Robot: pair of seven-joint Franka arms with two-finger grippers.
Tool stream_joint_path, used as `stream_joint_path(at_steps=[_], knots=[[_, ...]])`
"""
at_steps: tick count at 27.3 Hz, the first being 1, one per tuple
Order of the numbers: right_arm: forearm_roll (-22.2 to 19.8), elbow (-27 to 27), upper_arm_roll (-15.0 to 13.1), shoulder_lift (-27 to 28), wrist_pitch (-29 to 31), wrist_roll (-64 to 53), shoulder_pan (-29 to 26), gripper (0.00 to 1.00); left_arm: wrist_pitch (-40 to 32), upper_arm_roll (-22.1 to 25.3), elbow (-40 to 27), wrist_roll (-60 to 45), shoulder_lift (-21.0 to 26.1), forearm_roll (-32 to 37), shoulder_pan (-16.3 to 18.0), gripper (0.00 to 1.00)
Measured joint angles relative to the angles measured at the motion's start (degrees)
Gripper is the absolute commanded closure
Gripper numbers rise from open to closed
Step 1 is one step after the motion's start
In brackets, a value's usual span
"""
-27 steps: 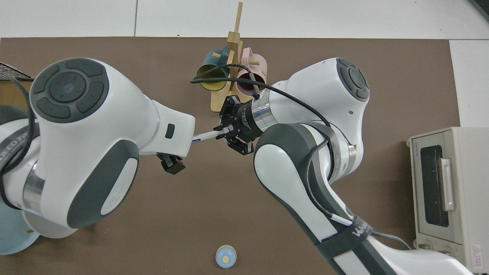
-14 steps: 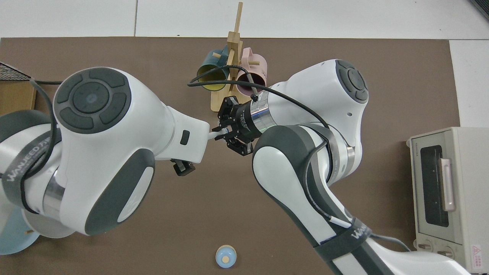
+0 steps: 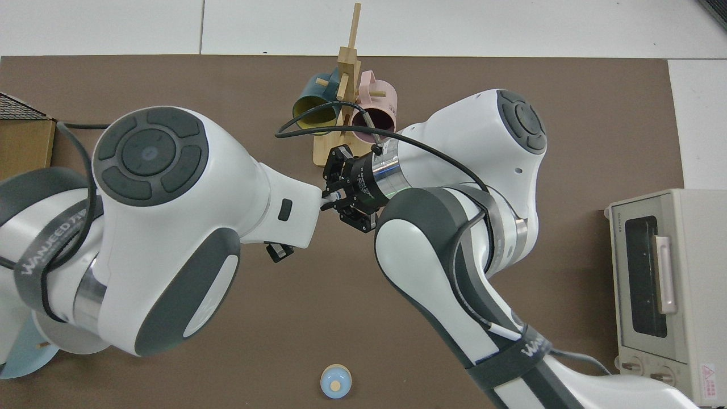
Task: Put markers into pen holder
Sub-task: 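Open the right gripper and withdraw while the left gripper carries the marker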
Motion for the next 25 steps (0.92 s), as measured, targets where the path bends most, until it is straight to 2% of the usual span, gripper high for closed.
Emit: stream_joint_path(at_steps=[2, 3, 4, 5, 6, 10, 15, 21, 25], knots=[[0.0, 0.0, 0.0, 0.0, 0.0, 0.0, 0.0, 1.00, 0.0, 0.0, 0.0, 0.0, 0.0, 0.0, 0.0, 1.00], [0.0, 0.0, 0.0, 0.0, 0.0, 0.0, 0.0, 0.97, 0.0, 0.0, 0.0, 0.0, 0.0, 0.0, 0.0, 1.00], [0.0, 0.0, 0.0, 0.0, 0.0, 0.0, 0.0, 0.70, 0.0, 0.0, 0.0, 0.0, 0.0, 0.0, 0.0, 1.00], [0.0, 0.0, 0.0, 0.0, 0.0, 0.0, 0.0, 0.31, -0.1, 0.0, 0.0, 0.0, 0.0, 0.0, 0.0, 1.00], [0.0, 0.0, 0.0, 0.0, 0.0, 0.0, 0.0, 0.00, -0.1, 0.0, 0.0, 0.0, 0.0, -0.1, 0.0, 1.00], [-2.8, 0.0, 0.2, -0.2, -1.1, -1.0, 0.1, 0.00, -0.9, 0.5, 0.0, 0.0, 0.0, -0.1, 0.1, 1.00], [-10.8, 0.0, 0.2, -2.1, -5.8, -4.7, 0.0, 0.00, -3.0, 1.9, -0.1, 0.0, 0.1, 0.3, 2.1, 1.00], [-19.5, -0.1, -0.6, -6.0, -12.5, -14.4, -1.3, 0.00, -7.3, 2.6, -0.1, 1.3, 0.1, 0.5, 8.8, 1.00], [-22.1, -0.1, -0.9, -8.8, -17.2, -26.0, -5.6, 0.00, -9.0, 2.8, -0.1, 5.2, 0.1, 1.2, 14.3, 1.00]])
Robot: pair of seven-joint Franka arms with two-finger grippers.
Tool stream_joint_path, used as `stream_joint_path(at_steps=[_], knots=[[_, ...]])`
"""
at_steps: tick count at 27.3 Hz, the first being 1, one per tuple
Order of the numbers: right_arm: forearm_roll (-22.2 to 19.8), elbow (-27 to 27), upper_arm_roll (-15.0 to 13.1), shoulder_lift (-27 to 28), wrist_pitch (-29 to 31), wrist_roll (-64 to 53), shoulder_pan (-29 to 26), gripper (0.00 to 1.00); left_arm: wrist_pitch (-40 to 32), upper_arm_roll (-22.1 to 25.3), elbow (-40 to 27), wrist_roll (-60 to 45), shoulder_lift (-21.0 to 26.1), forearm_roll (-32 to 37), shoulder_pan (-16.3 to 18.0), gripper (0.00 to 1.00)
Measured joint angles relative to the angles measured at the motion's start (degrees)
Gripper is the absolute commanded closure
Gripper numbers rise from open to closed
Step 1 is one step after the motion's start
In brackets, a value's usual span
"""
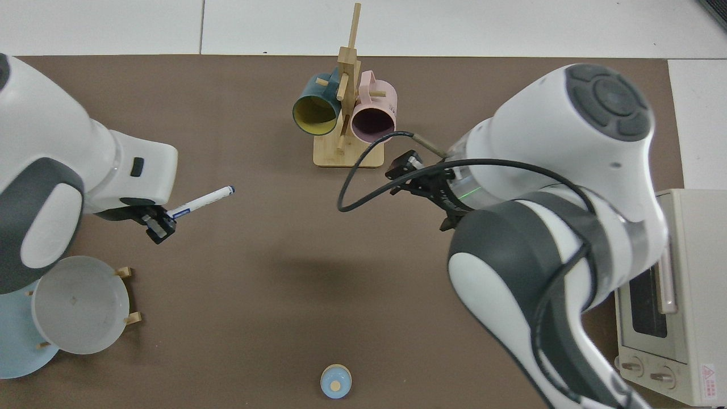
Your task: Put markers into pen holder
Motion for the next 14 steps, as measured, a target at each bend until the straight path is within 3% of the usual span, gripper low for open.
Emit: stream_joint_path(at_steps=[6, 14], knots=[[-6.8, -0.4, -0.3, -2.9, -4.2, -21.4, -8.3, 0.00, -0.4, 0.5, 0.0, 10.8, 0.0, 7.5, 7.2, 1.00], [-14.9, -0.7, -0.4, -3.3, -4.0, -40.3, -11.9, 0.00, -0.3, 0.8, 2.1, 28.1, 0.4, 19.1, 13.2, 1.00]])
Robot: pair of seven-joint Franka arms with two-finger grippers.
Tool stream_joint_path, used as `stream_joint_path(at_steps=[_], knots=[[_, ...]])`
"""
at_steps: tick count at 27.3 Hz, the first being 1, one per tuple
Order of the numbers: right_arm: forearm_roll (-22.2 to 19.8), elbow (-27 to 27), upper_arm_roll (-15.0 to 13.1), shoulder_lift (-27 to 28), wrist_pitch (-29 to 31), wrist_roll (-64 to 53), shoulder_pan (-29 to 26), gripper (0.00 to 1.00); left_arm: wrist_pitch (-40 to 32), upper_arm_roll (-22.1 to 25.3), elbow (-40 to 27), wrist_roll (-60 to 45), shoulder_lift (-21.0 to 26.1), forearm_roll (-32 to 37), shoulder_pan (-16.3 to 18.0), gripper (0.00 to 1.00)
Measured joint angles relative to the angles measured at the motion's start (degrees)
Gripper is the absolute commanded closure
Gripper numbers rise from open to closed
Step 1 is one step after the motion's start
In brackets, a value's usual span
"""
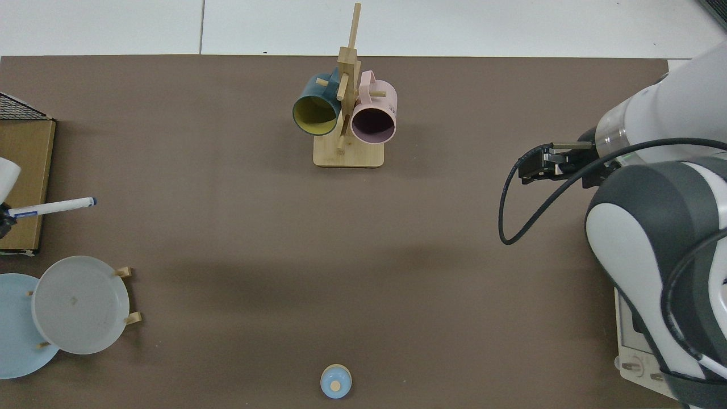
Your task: Put markers into pen holder
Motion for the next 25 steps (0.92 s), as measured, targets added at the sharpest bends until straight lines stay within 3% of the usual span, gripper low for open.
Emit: stream_joint_path(at_steps=[8, 14, 25], knots=[[-0.5, 1.2, -0.2, -1.9, -0.6, -8.2, -3.0, 0.00, 0.3, 0.9, 4.8, 14.4, 1.5, 13.4, 1.2, 1.00], [-0.5, 1.5, -0.2, -5.8, -4.7, -8.5, -4.2, 0.00, 3.9, 1.4, 8.9, 21.4, 3.2, 23.1, 1.2, 1.00], [-0.5, 0.1, -0.2, -7.0, -6.0, -8.6, -5.6, 0.00, 17.5, 2.7, 9.5, 25.5, 4.9, 29.5, 6.8, 1.00]])
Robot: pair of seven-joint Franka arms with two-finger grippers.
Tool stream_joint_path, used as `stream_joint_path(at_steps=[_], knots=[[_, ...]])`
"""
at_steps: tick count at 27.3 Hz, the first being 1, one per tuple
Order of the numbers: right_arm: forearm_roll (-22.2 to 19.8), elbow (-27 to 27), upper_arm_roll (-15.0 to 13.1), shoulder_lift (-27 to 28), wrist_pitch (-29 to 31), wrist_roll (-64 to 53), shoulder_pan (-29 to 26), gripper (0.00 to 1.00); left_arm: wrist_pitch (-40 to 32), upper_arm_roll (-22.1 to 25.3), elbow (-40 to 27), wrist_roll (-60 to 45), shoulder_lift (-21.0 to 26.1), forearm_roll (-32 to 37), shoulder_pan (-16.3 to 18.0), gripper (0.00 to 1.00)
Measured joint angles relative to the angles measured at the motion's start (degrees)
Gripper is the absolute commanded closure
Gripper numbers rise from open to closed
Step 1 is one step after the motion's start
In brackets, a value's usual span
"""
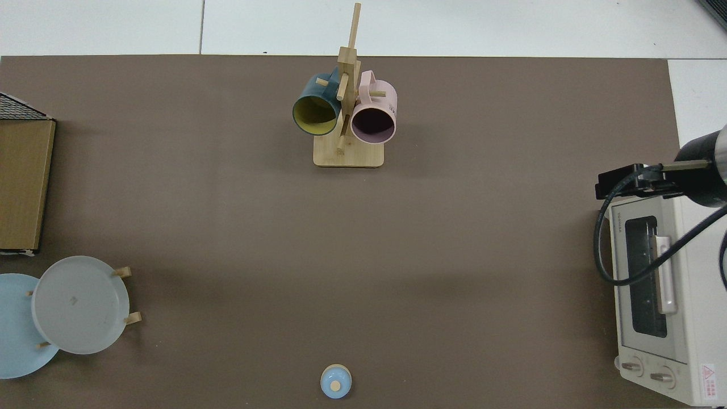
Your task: Put markers into pen holder
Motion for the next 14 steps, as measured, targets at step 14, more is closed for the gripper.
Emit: stream_joint_path(at_steps=[14], knots=[[0.0, -0.2, 0.1, 0.0, 0.0, 0.0, -0.6, 0.00, 4.1, -0.6, -2.2, 2.8, 4.0, 9.4, 0.2, 1.00]])
